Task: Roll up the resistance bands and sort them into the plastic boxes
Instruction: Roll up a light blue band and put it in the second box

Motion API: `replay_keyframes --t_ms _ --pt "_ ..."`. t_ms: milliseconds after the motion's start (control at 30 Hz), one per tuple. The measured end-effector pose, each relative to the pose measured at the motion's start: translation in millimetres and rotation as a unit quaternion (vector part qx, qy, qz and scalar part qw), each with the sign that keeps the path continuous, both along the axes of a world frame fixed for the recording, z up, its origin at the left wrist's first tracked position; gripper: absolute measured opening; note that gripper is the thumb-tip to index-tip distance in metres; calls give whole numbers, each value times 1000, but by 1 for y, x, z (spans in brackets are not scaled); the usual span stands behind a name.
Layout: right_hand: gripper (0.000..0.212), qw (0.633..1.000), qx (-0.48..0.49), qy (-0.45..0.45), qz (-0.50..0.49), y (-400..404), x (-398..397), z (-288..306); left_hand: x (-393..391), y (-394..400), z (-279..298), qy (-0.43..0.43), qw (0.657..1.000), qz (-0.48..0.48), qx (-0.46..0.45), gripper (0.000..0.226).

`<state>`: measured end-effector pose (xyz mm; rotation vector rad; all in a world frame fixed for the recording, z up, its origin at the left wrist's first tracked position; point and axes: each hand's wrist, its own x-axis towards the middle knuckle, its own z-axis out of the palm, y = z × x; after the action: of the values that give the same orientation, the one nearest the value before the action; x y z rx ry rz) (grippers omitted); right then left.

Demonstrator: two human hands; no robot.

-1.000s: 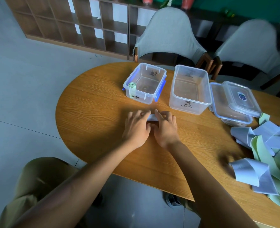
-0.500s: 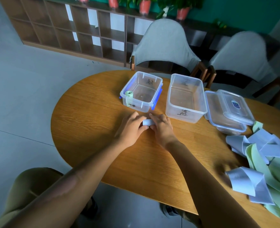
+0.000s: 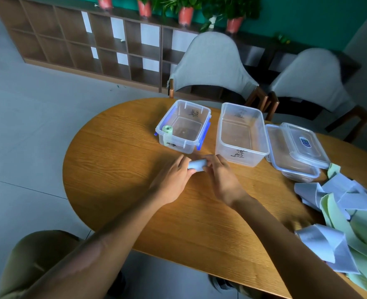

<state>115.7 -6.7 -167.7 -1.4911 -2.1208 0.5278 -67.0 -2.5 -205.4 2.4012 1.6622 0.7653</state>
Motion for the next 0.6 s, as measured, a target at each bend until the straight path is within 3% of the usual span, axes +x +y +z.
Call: replay_keyframes --t_ms 200,367,600 --pt "22 997 37 -72 13 0 7 17 0 -1 0 -22 999 -13 25 25" --pt "20 987 94 -129 29 9 25 46 -1 3 -6 -19 999 -19 24 34" --pt "27 961 162 -225 -4 42 57 97 0 5 -7 -13 999 -2 36 27"
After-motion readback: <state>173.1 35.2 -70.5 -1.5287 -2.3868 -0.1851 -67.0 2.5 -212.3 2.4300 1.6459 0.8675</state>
